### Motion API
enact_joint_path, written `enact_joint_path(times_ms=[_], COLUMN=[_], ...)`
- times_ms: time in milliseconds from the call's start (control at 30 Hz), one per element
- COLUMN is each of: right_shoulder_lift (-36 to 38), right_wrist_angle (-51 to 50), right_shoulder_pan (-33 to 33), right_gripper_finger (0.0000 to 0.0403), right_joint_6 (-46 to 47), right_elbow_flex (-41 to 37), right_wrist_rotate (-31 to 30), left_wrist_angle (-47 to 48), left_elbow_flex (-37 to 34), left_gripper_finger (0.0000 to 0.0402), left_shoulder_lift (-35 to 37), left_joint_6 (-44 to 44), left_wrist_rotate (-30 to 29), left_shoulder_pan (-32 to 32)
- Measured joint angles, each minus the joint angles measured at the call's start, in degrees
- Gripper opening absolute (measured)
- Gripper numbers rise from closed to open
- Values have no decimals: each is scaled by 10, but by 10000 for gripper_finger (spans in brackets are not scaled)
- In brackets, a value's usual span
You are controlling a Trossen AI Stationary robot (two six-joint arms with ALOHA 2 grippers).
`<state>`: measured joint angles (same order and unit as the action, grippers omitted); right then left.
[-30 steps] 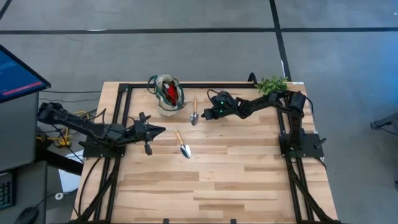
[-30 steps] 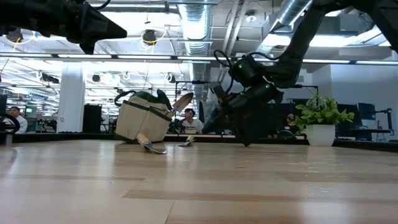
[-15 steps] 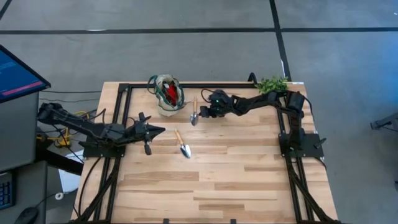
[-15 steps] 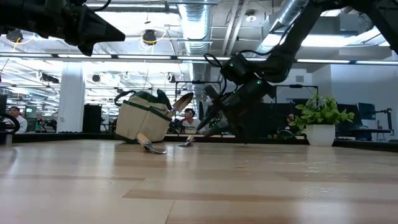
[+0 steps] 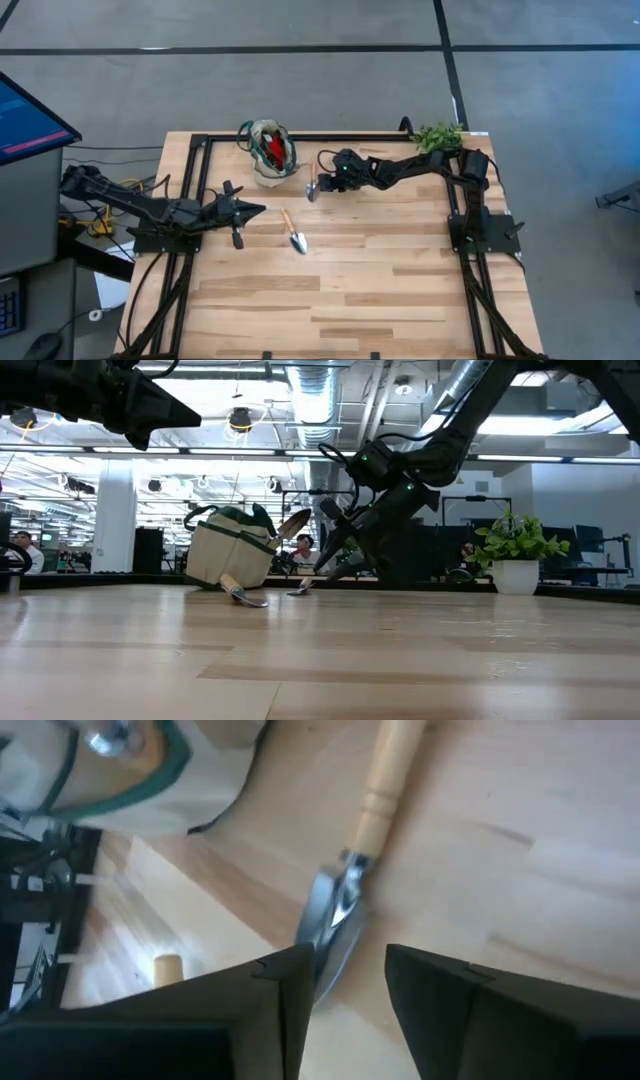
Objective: Pick & Place Garden tools in Gardening bag
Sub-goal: Put the top brown trowel into the yellow gardening bag
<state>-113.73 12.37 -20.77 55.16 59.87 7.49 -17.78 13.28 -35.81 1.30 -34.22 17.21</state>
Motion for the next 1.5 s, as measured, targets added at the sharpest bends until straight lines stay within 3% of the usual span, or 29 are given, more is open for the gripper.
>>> enact_joint_path(times_ms=[600, 800, 1000, 1133, 1367, 1500], right_shoulder_lift=[-1, -54, -61, -57, -57, -57], right_wrist_angle=[1, 44, 20, 14, 21, 22], right_shoulder_pan=[29, 43, 54, 53, 53, 53], right_gripper_finger=[120, 120, 118, 98, 11, 8], right_joint_6=[2, 16, -10, -13, -30, -42], right_elbow_flex=[0, 12, 35, 38, 38, 39], right_wrist_rotate=[-64, -82, -110, -104, -102, -97], left_wrist_angle=[-1, -2, -2, -2, -2, -2], left_elbow_flex=[0, 0, 1, 1, 1, 1], left_gripper_finger=[1, 1, 1, 1, 1, 1], left_shoulder_lift=[0, 0, 1, 1, 1, 1], left_joint_6=[-15, -15, -17, -29, -30, -30], left_wrist_rotate=[0, 0, 0, 0, 0, 0], left_shoulder_pan=[0, 0, 1, 1, 1, 1])
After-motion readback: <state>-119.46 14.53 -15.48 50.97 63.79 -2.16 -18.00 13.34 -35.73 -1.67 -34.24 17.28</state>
